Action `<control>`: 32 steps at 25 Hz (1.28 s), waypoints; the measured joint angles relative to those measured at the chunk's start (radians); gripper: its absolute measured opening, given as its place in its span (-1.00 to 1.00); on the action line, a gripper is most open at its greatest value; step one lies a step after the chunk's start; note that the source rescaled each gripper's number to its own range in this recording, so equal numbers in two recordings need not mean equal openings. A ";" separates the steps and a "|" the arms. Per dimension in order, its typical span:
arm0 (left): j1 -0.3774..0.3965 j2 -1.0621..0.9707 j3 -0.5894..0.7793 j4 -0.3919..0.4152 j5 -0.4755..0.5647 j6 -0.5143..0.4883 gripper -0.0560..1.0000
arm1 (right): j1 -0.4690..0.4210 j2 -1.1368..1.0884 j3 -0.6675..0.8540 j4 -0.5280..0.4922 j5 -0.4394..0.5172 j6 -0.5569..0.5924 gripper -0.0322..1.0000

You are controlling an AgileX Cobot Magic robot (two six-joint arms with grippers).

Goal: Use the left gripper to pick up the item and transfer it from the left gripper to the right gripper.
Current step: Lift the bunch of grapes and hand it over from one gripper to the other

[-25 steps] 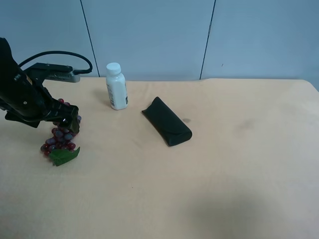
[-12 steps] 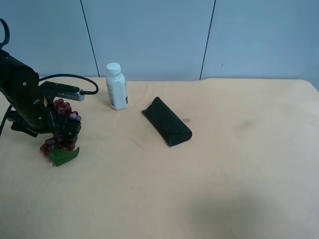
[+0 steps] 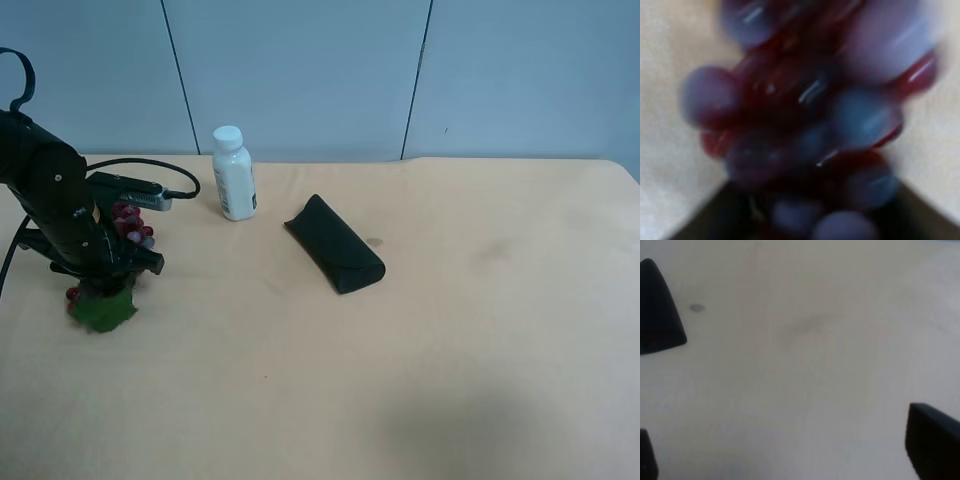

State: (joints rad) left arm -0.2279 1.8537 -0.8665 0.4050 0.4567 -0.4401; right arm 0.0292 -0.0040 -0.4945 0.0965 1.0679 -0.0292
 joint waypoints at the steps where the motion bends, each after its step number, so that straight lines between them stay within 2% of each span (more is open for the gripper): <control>1: 0.000 0.000 0.000 0.003 0.002 0.000 -0.87 | 0.000 0.000 0.000 0.000 0.000 0.000 1.00; 8: 0.000 -0.021 0.000 0.005 0.029 0.004 -0.87 | 0.000 0.000 0.000 0.000 0.000 0.000 1.00; 22: 0.000 -0.374 0.001 -0.025 0.295 0.095 -0.87 | 0.000 0.000 0.000 0.000 0.000 0.000 1.00; 26: 0.000 -0.485 0.001 -0.084 0.356 0.169 -0.87 | 0.000 0.000 0.000 0.000 0.000 0.000 1.00; 32: -0.002 -0.609 0.001 -0.257 0.404 0.318 -0.87 | 0.000 0.000 0.000 0.000 0.000 0.000 1.00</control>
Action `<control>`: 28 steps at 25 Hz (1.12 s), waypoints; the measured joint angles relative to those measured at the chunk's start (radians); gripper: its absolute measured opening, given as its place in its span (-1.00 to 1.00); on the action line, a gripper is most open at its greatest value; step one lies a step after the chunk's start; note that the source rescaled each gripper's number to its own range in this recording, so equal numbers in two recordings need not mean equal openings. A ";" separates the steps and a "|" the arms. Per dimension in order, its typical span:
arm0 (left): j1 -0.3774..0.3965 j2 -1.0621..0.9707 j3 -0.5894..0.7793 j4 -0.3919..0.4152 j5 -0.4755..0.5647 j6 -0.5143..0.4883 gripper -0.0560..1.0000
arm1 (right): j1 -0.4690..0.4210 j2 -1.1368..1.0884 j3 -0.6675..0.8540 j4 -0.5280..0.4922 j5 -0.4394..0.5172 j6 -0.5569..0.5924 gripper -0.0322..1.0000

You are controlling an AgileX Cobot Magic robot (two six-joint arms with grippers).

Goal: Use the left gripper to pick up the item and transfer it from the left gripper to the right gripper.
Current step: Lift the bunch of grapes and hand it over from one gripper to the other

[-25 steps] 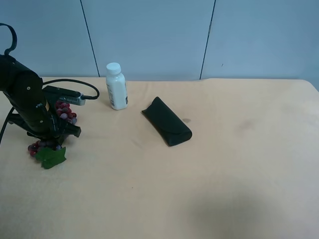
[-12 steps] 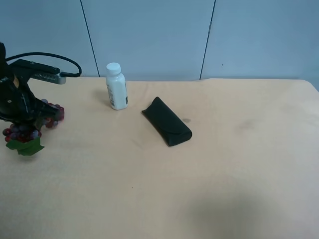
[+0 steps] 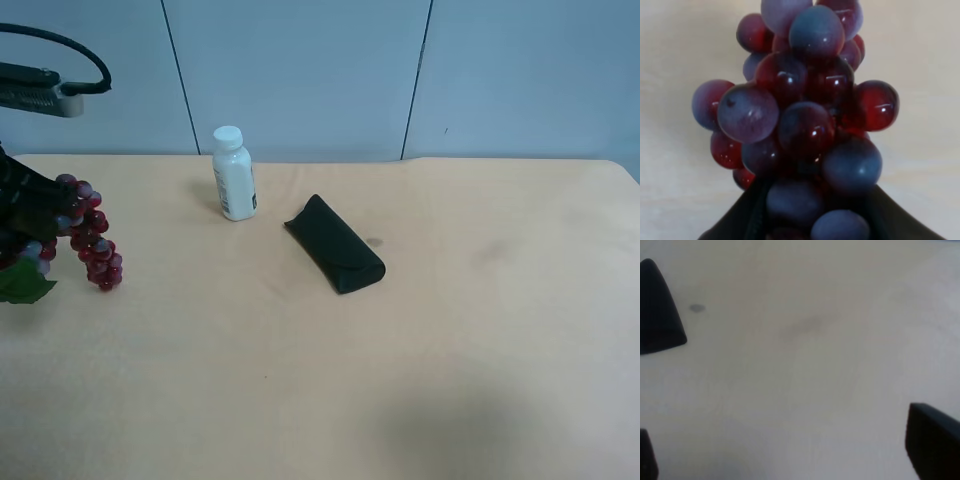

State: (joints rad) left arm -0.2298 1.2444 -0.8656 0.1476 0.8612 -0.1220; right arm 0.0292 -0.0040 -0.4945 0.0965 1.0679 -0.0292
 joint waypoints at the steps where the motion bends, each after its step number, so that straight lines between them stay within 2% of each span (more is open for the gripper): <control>1: -0.002 -0.011 0.000 -0.022 0.006 0.018 -0.87 | 0.000 0.000 0.000 0.000 0.000 0.000 1.00; 5: -0.061 -0.039 0.000 -0.060 0.020 0.060 -0.87 | 0.000 0.000 0.000 0.000 0.000 0.000 1.00; 12: -0.283 -0.041 0.001 -0.078 0.013 0.064 -0.87 | 0.000 0.000 0.000 0.000 0.000 0.000 1.00; 13: -0.283 -0.041 0.001 -0.078 0.013 0.064 -0.87 | 0.000 0.000 0.000 0.000 0.000 0.000 1.00; 17: -0.386 -0.041 -0.035 -0.081 0.012 0.064 -0.87 | 0.000 0.000 0.000 0.000 0.000 0.000 1.00; 22: -0.459 -0.041 -0.128 -0.081 0.018 0.094 -0.87 | 0.000 0.000 0.000 0.000 0.000 0.000 1.00; 28: -0.538 -0.021 -0.167 -0.082 0.026 0.170 -0.87 | 0.000 0.000 0.000 0.000 0.000 0.000 1.00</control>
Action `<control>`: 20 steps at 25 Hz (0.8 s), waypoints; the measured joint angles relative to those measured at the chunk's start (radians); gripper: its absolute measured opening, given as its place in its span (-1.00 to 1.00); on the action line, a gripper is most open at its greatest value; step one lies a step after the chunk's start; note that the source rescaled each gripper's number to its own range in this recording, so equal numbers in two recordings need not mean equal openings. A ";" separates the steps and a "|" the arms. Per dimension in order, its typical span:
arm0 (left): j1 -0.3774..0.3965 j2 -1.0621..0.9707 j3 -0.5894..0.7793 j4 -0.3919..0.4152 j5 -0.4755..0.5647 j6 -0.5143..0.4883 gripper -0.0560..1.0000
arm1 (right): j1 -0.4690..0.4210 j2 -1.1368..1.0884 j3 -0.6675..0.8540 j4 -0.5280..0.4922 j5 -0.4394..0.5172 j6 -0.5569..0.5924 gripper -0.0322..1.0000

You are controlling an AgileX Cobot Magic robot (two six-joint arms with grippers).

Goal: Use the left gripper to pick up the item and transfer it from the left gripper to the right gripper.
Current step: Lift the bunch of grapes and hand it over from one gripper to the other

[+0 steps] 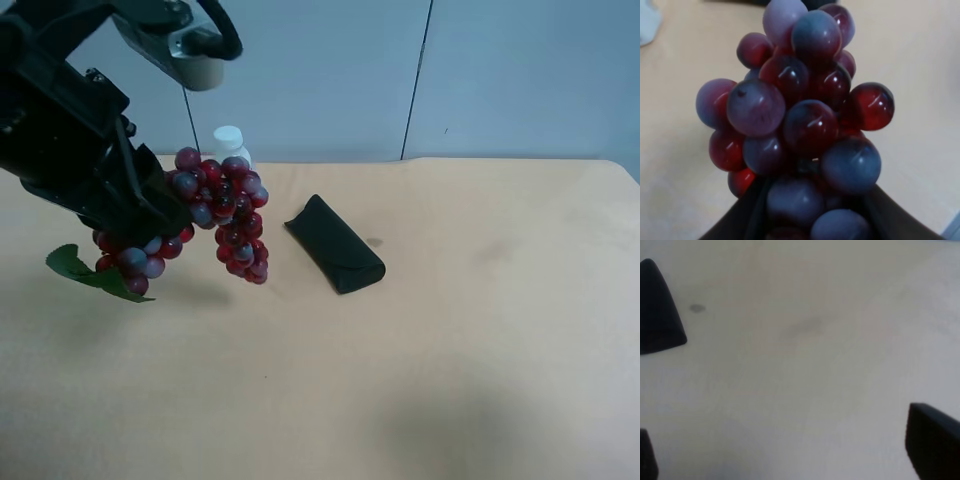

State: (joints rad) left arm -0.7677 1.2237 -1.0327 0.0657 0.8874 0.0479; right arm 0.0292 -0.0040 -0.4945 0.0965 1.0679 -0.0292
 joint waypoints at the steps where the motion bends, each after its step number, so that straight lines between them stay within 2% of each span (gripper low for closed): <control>1: -0.018 0.015 -0.008 -0.002 0.001 0.009 -0.87 | 0.000 0.000 0.000 0.000 0.000 0.000 1.00; 9: -0.150 0.154 -0.095 -0.003 0.001 0.108 -0.87 | 0.000 0.000 0.000 0.000 0.000 0.000 1.00; 14: -0.182 0.191 -0.124 -0.004 0.000 0.157 -0.87 | 0.000 0.000 0.000 0.004 0.000 -0.004 1.00; 17: -0.182 0.194 -0.123 -0.004 0.000 0.185 -0.87 | 0.000 0.027 -0.006 0.072 0.000 -0.040 1.00; 20: -0.182 0.196 -0.123 -0.004 0.000 0.205 -0.87 | 0.000 0.142 -0.047 0.184 -0.025 -0.123 1.00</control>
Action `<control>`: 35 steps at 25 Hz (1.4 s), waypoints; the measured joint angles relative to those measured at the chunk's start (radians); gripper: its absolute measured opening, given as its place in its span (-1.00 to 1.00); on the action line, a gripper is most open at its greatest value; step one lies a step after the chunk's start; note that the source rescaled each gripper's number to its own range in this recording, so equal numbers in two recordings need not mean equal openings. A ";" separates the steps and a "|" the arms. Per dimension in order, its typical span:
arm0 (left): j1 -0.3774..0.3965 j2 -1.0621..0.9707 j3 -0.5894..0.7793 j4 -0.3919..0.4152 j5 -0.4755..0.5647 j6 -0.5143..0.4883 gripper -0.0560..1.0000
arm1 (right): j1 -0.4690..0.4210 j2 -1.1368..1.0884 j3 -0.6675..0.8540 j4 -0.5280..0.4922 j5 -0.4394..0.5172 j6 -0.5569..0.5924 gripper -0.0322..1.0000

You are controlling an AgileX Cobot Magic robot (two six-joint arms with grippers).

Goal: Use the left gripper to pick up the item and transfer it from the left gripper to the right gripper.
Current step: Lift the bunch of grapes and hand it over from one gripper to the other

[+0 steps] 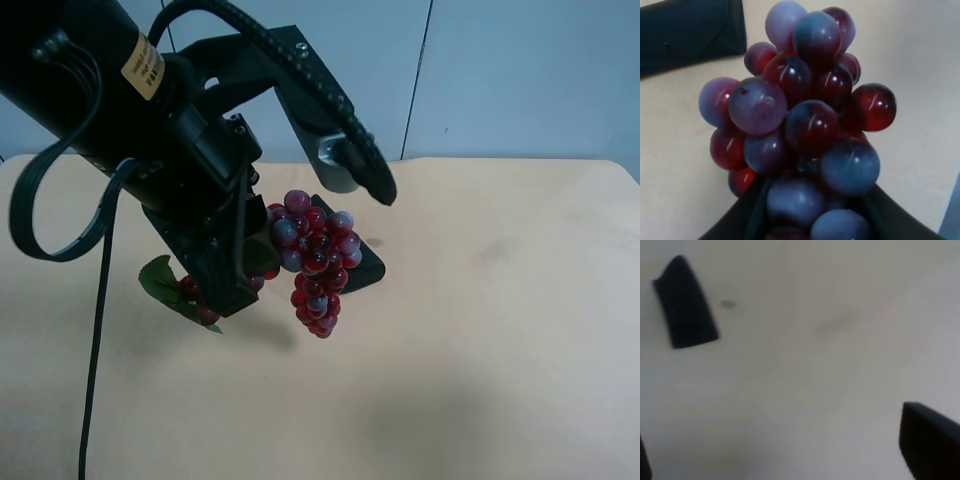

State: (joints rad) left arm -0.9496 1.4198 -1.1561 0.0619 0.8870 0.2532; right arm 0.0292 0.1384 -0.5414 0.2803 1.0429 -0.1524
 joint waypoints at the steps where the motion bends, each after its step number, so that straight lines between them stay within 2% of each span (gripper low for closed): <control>1: 0.000 0.001 0.000 0.000 0.000 0.007 -0.87 | 0.000 0.051 -0.018 0.026 -0.019 -0.049 1.00; 5: 0.000 0.002 0.000 0.000 0.000 0.026 -0.87 | 0.015 0.250 -0.060 0.141 -0.122 -0.283 1.00; 9: 0.000 0.002 0.000 0.001 0.000 0.032 -0.87 | 0.089 0.428 -0.065 0.288 -0.265 -0.534 1.00; 14: 0.000 0.002 -0.008 0.001 0.002 0.037 -0.87 | 0.253 0.637 -0.065 0.444 -0.415 -0.835 1.00; 17: 0.000 0.002 -0.043 0.001 0.011 0.038 -0.87 | 0.339 0.761 -0.065 0.522 -0.497 -0.966 1.00; 26: 0.000 0.002 -0.206 0.001 0.109 0.062 -0.87 | 0.538 0.991 -0.065 0.838 -0.675 -1.321 1.00; 30: 0.000 0.002 -0.249 0.000 0.154 0.064 -0.87 | 0.571 1.046 -0.065 1.005 -0.728 -1.495 1.00; 35: 0.000 0.002 -0.257 -0.013 0.187 0.068 -0.87 | 0.571 1.080 -0.065 1.199 -0.734 -1.696 1.00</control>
State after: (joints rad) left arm -0.9496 1.4217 -1.4136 0.0492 1.0735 0.3208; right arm 0.6004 1.2183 -0.6066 1.4798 0.3088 -1.8483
